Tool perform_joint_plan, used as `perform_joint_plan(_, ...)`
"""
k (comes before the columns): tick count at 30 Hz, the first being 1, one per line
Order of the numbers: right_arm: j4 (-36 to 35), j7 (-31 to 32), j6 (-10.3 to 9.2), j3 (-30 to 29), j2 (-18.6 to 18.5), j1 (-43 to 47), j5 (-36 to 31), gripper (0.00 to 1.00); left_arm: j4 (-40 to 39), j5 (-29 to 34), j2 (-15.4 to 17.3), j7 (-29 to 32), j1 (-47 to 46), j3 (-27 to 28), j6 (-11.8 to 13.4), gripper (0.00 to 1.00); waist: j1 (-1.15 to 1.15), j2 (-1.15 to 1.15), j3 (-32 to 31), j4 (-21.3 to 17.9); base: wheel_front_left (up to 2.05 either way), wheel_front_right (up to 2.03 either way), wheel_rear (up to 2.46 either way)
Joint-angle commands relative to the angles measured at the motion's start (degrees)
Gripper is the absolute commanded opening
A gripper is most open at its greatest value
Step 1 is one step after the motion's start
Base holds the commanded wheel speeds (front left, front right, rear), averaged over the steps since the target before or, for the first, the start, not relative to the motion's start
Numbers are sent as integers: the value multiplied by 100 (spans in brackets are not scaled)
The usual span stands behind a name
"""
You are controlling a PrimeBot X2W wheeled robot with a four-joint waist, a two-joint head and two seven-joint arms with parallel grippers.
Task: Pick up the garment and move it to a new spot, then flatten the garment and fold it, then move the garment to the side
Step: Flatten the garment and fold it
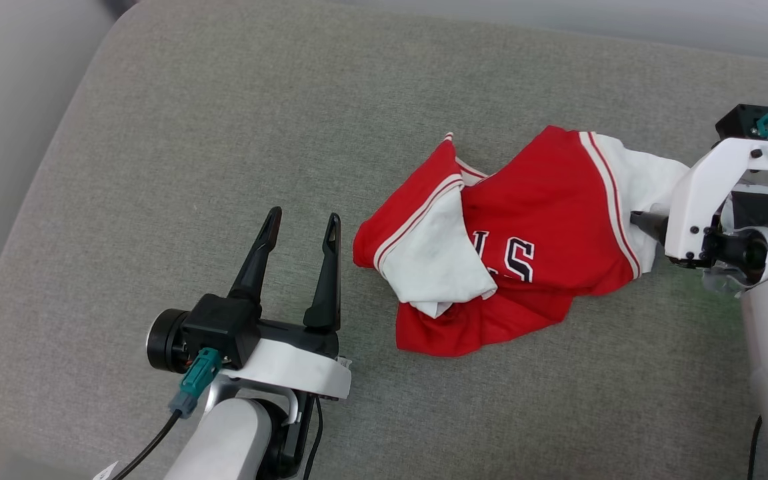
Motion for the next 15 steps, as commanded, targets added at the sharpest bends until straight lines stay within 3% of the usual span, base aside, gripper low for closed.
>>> perform_joint_plan(1, 201, 63, -2, 17, 29, 2, 41, 100, 4, 45, -45, -38, -62, 29, -31, 100, -1, 0, 68, 79, 0, 0, 0)
perform_joint_plan(4, 530, 106, -2, 12, 87, 86, 44, 100, 20, 100, -82, -40, -47, 108, -88, 100, -1, 0, 63, 82, 0, 0, 0)
perform_joint_plan(6, 633, -1, -2, 16, 150, 74, 85, 4, 52, 123, -79, -40, -2, 158, -114, 100, -1, 0, 30, 39, 0, 0, 0)
perform_joint_plan(7, 694, -34, -2, 39, 182, 68, 104, 0, 61, 139, -76, -41, 19, 179, -120, 100, -1, 0, 1, 7, 0, 0, 0)
perform_joint_plan(15, 685, -565, -2, 453, 163, -75, 319, 0, 197, 208, 59, -36, 228, 339, -174, 100, -1, 0, -531, -336, 0, 0, 0)
